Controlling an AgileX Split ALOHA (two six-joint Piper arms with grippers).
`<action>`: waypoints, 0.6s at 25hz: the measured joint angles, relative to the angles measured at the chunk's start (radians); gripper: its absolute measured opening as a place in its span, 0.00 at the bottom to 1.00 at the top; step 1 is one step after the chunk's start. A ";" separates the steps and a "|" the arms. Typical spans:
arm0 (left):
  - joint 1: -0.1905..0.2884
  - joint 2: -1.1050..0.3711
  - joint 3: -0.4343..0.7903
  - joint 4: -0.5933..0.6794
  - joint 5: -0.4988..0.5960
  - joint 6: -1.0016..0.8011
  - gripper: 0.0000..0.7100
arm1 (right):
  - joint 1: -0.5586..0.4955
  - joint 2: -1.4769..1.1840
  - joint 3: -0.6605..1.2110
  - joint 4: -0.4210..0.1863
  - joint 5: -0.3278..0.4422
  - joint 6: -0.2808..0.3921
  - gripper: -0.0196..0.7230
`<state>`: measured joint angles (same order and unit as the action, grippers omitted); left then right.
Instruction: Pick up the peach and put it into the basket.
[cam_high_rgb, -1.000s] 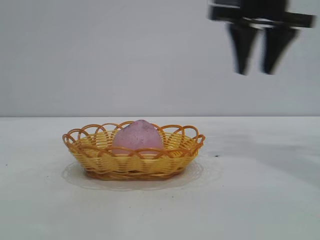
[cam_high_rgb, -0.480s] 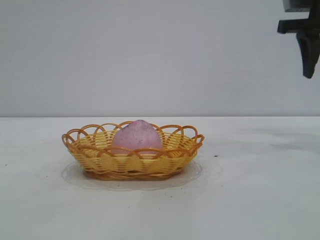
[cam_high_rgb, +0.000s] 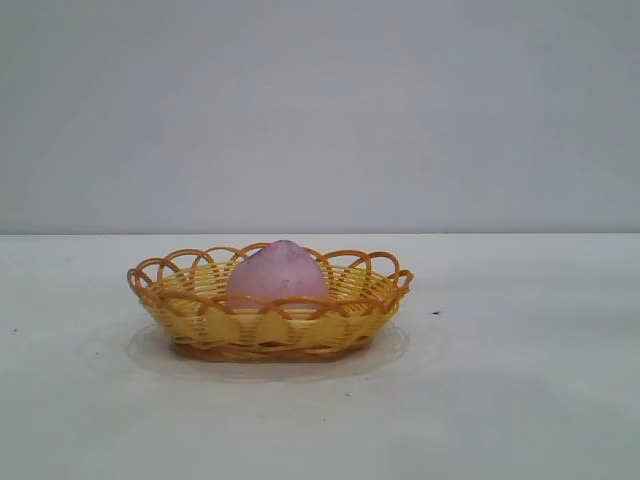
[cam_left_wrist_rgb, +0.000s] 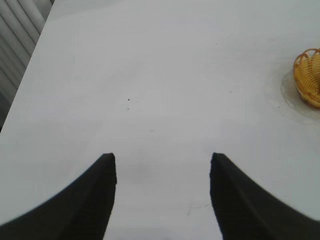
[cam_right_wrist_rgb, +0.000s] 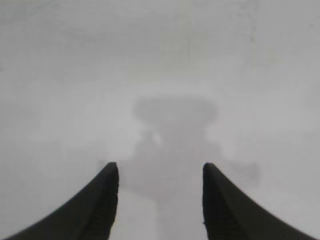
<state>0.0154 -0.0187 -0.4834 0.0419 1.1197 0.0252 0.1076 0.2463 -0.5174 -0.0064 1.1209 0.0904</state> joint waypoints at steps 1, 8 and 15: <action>0.000 0.000 0.000 0.000 0.000 0.000 0.51 | 0.000 -0.098 0.000 -0.004 0.027 0.000 0.46; 0.000 -0.002 0.000 -0.002 0.000 0.000 0.51 | -0.001 -0.264 -0.008 0.034 0.105 -0.085 0.46; 0.000 -0.002 0.000 -0.002 0.000 0.000 0.51 | -0.001 -0.264 0.020 0.082 0.032 -0.123 0.46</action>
<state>0.0154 -0.0202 -0.4834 0.0400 1.1197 0.0252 0.1070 -0.0174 -0.4978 0.0755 1.1531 -0.0330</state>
